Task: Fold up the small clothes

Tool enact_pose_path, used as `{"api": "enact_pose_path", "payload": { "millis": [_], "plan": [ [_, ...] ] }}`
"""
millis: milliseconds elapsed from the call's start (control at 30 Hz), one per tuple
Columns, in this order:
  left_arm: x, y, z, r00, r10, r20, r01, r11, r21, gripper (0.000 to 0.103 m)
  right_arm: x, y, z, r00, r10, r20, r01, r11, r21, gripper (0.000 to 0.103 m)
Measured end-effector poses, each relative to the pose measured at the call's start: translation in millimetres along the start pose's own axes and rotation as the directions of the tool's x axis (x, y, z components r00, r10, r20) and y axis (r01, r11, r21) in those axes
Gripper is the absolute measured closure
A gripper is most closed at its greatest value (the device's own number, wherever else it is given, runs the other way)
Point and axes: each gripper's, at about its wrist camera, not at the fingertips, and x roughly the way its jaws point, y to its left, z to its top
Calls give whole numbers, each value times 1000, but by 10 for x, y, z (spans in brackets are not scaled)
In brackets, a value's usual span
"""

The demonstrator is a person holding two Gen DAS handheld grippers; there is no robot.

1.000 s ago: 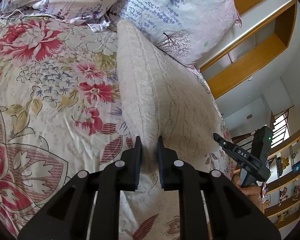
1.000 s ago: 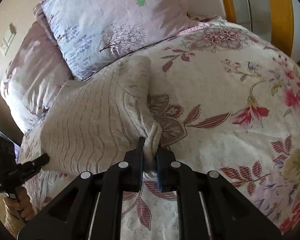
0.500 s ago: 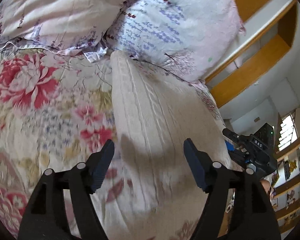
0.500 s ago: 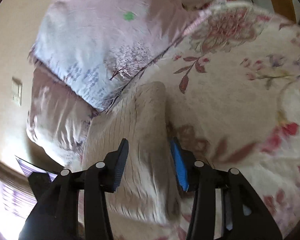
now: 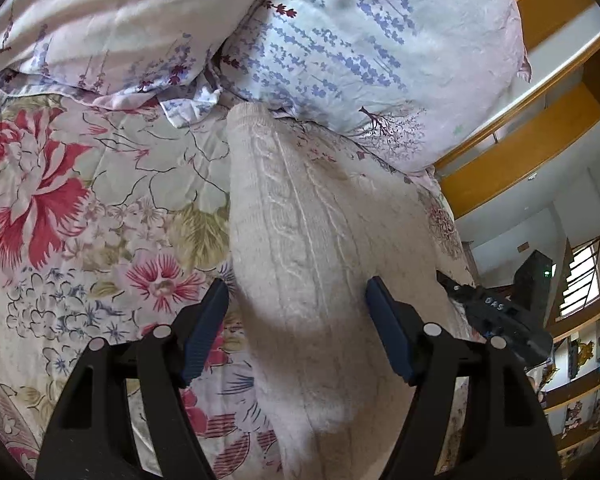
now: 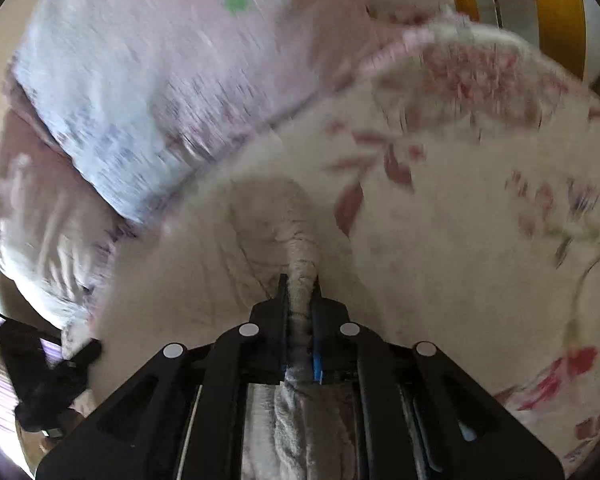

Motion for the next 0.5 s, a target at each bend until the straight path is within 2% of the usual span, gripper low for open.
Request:
{"api": "enact_pose_path", "payload": {
  "millis": [100,167,267,367,500],
  "plan": [
    [-3,-48,-30,999,39,18,-39,998,44,31,-195,98,-11,998,-45,52,47,998,-42,85],
    [-8,-84,-45,997,68,31,-70,995,74,31,-367,176,-40,990,-72,118,82,993,-84,79],
    [11,-138,-68,993,107,48,-112,987,111,29,-524,315,-106,984,-25,179,56,984,-170,70],
    [20,-144,-98,989,133,61,-140,981,131,28,-516,447,-164,989,9,145,26,971,-237,70],
    [13,-147,-103,985,159,71,-168,974,151,26,-347,493,-205,996,-13,88,37,960,-276,69]
  ]
}}
